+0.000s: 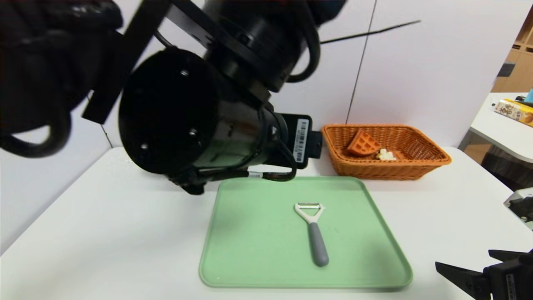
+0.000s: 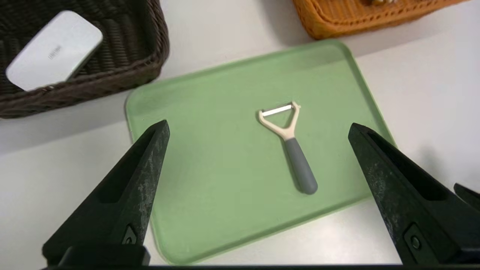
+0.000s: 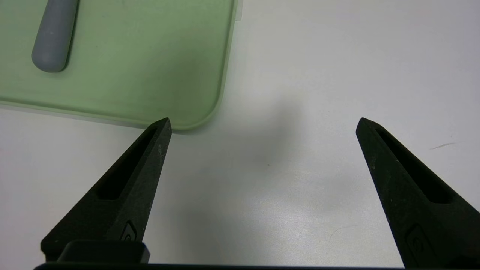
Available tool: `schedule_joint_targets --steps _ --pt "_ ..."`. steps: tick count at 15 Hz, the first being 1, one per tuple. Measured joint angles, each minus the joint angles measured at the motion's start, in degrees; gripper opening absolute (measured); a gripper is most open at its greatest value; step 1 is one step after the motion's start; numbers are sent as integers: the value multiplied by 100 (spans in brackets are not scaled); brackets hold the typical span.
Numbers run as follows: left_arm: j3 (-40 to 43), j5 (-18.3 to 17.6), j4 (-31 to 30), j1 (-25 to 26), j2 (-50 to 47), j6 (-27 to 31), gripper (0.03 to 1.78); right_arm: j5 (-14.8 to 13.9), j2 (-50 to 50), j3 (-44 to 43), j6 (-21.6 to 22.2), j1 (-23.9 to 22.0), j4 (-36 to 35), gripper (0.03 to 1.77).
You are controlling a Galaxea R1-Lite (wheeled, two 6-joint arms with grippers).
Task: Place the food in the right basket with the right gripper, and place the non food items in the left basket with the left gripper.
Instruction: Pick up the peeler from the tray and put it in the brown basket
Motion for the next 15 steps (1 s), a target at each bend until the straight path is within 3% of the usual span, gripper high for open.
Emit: schedule_joint_targets --steps 5,15 --pt "-612 11 618 -313 791 -430 169 0 -28 -11 13 -6 0 170" --pt "-681 218 568 -416 2059 -818 169 -80 -118 66 22 -6 11 170"
